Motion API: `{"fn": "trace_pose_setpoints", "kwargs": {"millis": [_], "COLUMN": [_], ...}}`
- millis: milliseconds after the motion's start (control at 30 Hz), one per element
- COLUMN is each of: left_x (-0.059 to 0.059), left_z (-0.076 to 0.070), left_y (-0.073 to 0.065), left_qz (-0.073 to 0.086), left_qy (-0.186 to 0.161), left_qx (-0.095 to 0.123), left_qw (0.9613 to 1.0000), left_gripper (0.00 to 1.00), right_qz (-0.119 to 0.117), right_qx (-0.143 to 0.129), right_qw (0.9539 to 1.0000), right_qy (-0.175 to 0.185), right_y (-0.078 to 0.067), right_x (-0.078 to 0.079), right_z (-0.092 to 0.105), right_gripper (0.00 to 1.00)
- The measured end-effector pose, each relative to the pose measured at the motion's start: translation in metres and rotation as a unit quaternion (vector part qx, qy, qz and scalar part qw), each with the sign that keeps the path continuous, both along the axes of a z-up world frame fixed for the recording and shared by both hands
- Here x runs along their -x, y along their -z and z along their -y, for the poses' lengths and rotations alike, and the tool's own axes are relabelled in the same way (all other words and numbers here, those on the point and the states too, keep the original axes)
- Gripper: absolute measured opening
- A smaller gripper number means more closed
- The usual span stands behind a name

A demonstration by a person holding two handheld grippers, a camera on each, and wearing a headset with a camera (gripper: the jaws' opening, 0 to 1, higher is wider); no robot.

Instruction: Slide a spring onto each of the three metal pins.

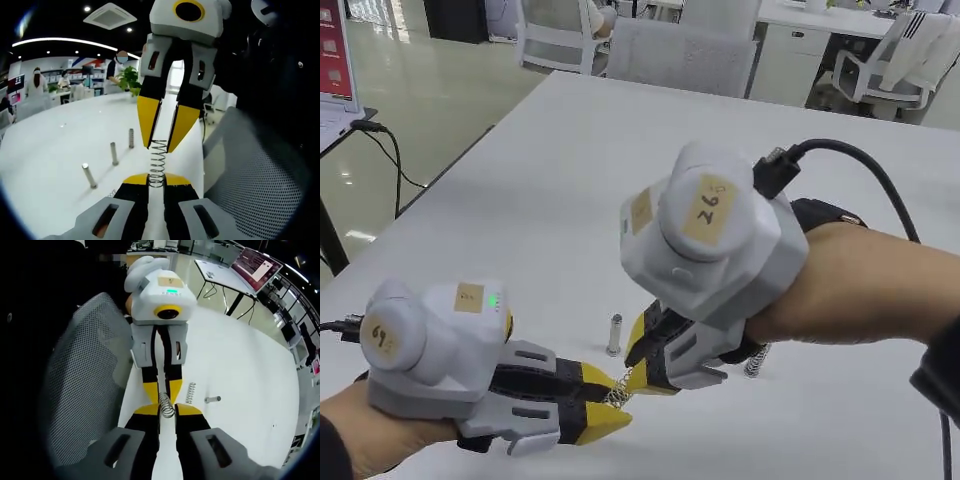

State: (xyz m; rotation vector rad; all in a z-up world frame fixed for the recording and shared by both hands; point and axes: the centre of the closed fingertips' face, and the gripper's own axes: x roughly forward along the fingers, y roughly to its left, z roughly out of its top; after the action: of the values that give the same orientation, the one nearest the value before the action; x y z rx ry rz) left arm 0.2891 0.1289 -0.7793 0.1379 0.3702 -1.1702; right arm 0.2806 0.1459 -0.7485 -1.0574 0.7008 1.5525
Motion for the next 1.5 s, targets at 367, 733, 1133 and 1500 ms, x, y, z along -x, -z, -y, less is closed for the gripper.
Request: {"fn": "trace_pose_setpoints", "kwargs": {"millis": [367,733,1133,1500], "left_x": [-0.001,-0.002,-0.004,-0.009], "left_z": [0.0,0.002,0.001,-0.014], "left_y": [-0.003,-0.01,-0.01,-0.003], "left_qz": [0.006,0.017,0.014,0.001], "left_qy": [0.001,0.002,-0.005,-0.04], "left_qx": [0.007,0.02,0.024,0.021], "left_qw": [1.0,0.9997,0.9996,0.999], "left_gripper": [0.03,0.03,0.04,0.16], "right_qz": [-0.04,-0.084,-0.086,-0.071], "right_qx": [-0.01,-0.028,-0.029,-0.013], "right_qw": [0.9989,0.9951,0.9949,0.9956], "right_qy": [0.024,0.044,0.045,0.059], "right_y": [0.011,0.015,0.016,0.017], "right_x": [-0.002,-0.001,0.001,-0.012], "right_z": [0.001,0.0,-0.002,0.012], "right_gripper": [0.13,0.09,0.08,0.08]}}
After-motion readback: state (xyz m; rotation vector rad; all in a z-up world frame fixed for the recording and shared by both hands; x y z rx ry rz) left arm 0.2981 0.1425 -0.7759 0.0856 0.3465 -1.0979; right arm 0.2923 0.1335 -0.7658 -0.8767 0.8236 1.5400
